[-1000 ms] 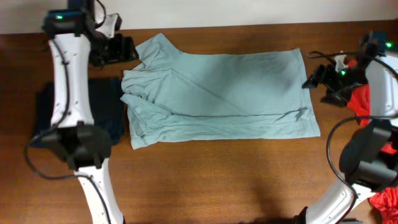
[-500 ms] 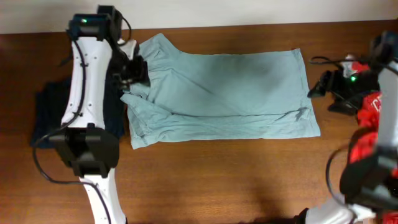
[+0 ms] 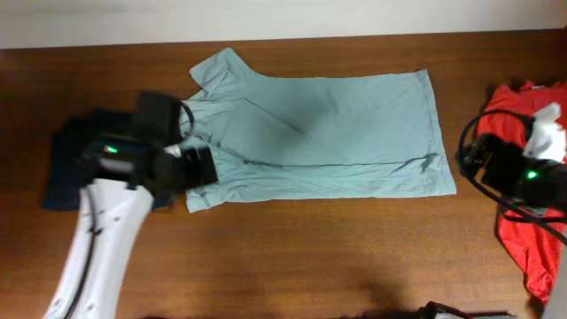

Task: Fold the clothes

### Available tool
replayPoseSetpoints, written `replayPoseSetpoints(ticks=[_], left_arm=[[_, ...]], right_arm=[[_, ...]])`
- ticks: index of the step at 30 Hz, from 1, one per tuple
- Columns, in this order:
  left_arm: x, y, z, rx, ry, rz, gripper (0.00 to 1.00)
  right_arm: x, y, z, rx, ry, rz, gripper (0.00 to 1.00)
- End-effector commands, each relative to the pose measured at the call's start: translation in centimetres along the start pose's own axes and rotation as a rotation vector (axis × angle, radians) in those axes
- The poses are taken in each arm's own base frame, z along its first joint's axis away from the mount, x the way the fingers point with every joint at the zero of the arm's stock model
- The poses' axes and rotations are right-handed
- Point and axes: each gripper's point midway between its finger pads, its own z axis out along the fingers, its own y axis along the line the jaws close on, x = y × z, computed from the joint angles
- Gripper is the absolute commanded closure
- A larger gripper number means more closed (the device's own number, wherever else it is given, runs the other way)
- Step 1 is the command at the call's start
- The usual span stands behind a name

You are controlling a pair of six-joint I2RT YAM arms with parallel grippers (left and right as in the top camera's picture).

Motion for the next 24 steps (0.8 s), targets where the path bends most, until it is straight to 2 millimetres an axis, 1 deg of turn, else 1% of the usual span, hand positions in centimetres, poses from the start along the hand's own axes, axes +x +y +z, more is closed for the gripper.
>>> replayPoseSetpoints(ticks=[1,2,3,4,5,6,9,11,13,14,15,19,21,22,24], left_arm=[[5.5,-0.8,7.0,0.077,0.219,-0.107,0.01],[6.4,-0.8,8.3,0.098,0.245,-0.13,0.01],[7.1,-0.6,9.1,0.097,0.259,-0.154,0.01],[7.7,0.0,10.0,0.088,0.268,-0.179,0.01],[8.2,0.7,11.1,0.082,0.272,-0.212,0.01],[8.4,1.5,11.8,0.077,0.272,-0.239,0.01],[8.2,2.6,12.8,0.08,0.25,-0.284,0.02],[7.5,3.3,13.4,0.076,0.213,-0.307,0.04],[6.4,3.5,13.9,0.094,0.164,-0.321,0.09],[5.9,3.6,14.0,0.095,0.14,-0.321,0.11],[5.5,3.6,14.1,0.097,0.121,-0.321,0.15],[4.1,4.2,14.4,0.061,0.057,-0.349,0.19],[3.4,4.3,14.7,0.057,0.032,-0.348,0.29],[3.2,4.2,14.9,0.061,0.026,-0.347,0.37],[2.8,4.3,15.5,0.056,0.019,-0.347,0.44]], right_arm=[[2.7,-3.4,6.8,0.082,0.162,0.119,0.01],[3.5,-4.0,8.5,0.09,0.195,0.143,0.01],[4.1,-4.6,9.8,0.097,0.221,0.158,0.02],[4.6,-5.0,11.0,0.097,0.243,0.166,0.04],[5.1,-5.4,12.6,0.092,0.271,0.176,0.05],[5.2,-5.9,14.1,0.095,0.286,0.181,0.05],[4.8,-6.3,16.3,0.092,0.308,0.189,0.05],[4.4,-6.3,17.6,0.074,0.317,0.194,0.05],[4.4,-6.4,19.1,0.058,0.341,0.204,0.05],[4.5,-6.5,19.6,0.054,0.355,0.21,0.07],[4.7,-6.6,20.0,0.057,0.367,0.213,0.08],[5.0,-7.0,20.7,0.065,0.394,0.222,0.08],[5.0,-7.0,20.8,0.064,0.39,0.221,0.08],[4.9,-7.0,20.8,0.064,0.389,0.22,0.08],[5.0,-7.0,20.8,0.066,0.39,0.22,0.08]])
